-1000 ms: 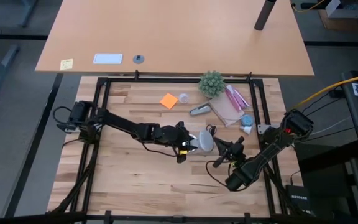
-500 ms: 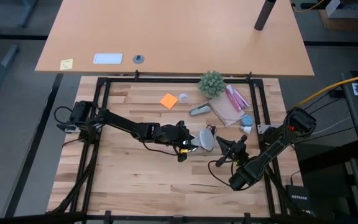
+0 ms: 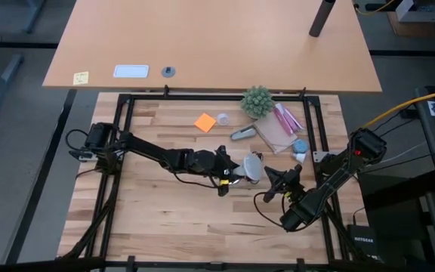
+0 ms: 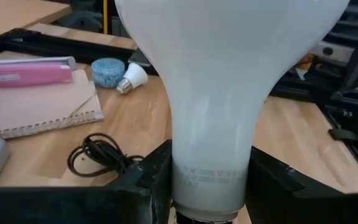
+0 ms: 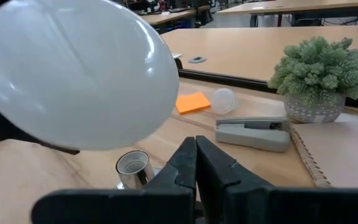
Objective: Screw lightbulb
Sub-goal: Insert the lightbulb in the silver lamp
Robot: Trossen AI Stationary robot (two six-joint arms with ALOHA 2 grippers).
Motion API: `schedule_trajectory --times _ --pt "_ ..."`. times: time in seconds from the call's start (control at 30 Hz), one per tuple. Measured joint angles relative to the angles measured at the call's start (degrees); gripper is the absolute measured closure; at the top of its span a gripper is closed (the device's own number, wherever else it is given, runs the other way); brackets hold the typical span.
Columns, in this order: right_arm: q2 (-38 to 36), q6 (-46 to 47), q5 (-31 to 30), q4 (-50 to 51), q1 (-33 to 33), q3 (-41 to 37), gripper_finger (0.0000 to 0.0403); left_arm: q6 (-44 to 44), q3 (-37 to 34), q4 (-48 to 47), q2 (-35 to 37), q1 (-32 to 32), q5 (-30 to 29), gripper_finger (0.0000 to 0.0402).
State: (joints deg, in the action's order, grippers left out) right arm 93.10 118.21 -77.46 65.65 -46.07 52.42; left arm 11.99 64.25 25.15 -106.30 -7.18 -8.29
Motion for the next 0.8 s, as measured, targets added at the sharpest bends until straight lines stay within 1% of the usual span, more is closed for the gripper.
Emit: schedule_trajectory --times 0.1,0.27,0.47,0.67,0.8 --pt "0.0 0.0 -0.9 -0.5 0.4 0.0 0.0397 0.0 0.0 0.7 0.0 0.0 0.2 0.026" --pt "0.0 -0.2 -5.6 -3.2 2.2 0.0 0.0397 -0.4 0.0 1.2 0.0 -0.7 0.2 0.0256" --pt "0.0 -0.3 -6.4 -4.8 4.6 0.0 0.0397 -1.6 0.0 0.8 0.0 -1.6 0.3 0.0259" --pt "0.0 -0.3 -11.5 -6.3 4.5 0.0 0.0397 -2.0 0.0 0.8 0.0 -1.6 0.2 0.0258" --pt "0.0 -0.3 -12.5 -8.2 4.5 0.0 0.0397 -2.5 0.0 0.7 0.0 -1.6 0.2 0.0259"
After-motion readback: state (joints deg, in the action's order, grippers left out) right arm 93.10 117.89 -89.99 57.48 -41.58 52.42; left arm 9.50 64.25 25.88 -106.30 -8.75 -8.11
